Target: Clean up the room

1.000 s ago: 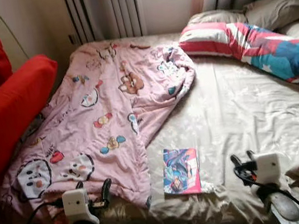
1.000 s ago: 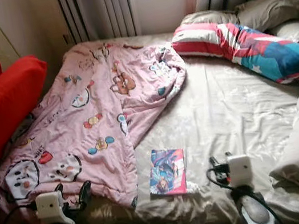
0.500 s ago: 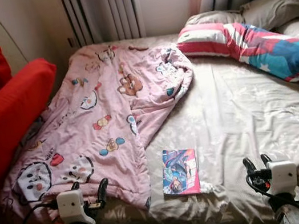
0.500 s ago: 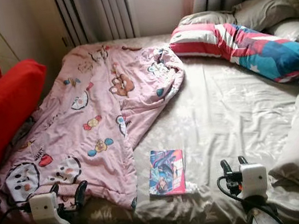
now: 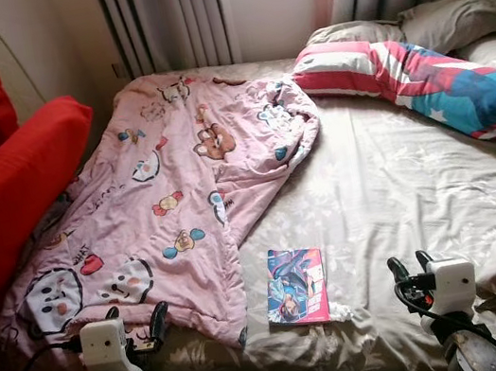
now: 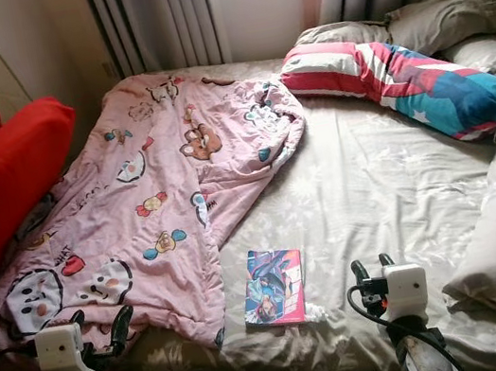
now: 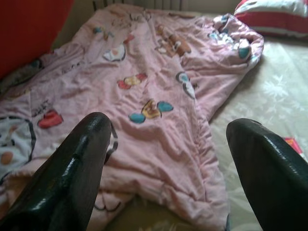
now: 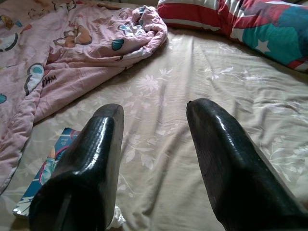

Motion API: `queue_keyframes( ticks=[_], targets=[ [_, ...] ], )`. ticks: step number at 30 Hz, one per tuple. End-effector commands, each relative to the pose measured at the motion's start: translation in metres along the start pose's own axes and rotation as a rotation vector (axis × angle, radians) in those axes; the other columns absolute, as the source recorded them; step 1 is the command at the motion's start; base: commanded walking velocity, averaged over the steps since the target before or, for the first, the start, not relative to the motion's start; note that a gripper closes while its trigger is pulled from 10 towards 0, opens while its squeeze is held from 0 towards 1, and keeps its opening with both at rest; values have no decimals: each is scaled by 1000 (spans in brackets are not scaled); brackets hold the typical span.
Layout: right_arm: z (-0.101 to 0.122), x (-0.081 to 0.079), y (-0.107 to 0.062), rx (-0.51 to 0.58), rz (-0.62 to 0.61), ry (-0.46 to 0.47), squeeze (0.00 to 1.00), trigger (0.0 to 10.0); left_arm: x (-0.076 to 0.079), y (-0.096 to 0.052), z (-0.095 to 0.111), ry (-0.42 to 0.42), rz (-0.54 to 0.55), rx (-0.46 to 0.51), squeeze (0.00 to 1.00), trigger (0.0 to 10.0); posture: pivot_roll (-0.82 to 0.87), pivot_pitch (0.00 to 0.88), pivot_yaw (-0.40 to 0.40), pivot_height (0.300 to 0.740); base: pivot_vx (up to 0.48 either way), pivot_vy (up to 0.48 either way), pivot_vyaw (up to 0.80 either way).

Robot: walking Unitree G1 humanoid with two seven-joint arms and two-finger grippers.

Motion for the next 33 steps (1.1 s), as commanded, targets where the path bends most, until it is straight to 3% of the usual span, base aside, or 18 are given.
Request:
queue_keyframes(
  ticks=[1, 12, 20, 26, 33],
  targets=[
    [3, 1, 2, 2, 14, -12, 0, 10000, 2, 3, 5, -11, -7, 11, 0, 10000, 36, 0, 5, 740, 0, 0, 0],
    [2, -2, 3, -10, 22, -1, 0, 10000, 7, -1, -2, -36, -9, -17, 0, 10000, 36, 0, 12, 740, 0, 0, 0],
    [4, 5, 9, -16, -15, 43, 0, 10000, 10, 6, -3, -48, 7, -28, 0, 10000, 9, 0, 9, 740, 0, 0, 0],
    [4, 13, 4, -9, -28, 35, 0, 10000, 14, 13, 1, -49, -16, -31, 0, 10000, -20, 0, 26, 740, 0, 0, 0],
    [5, 15, -1, 1, -48, 47, 0, 10000, 21, 6, 3, -35, -56, -24, 0, 10000, -38, 1, 37, 740, 0, 0, 0]
  ],
)
Point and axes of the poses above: a point about 5 cm out from each wrist's last joint towards the gripper, its own y axis pointing out of the wrist towards the gripper, its own z axis along the axis of the wrist's last joint, x = y × z, the point moved 5 cm from there along y, pointing out of the wrist towards the gripper, and after that the axes turned 13 degrees about -y, right-handed, at the moved point
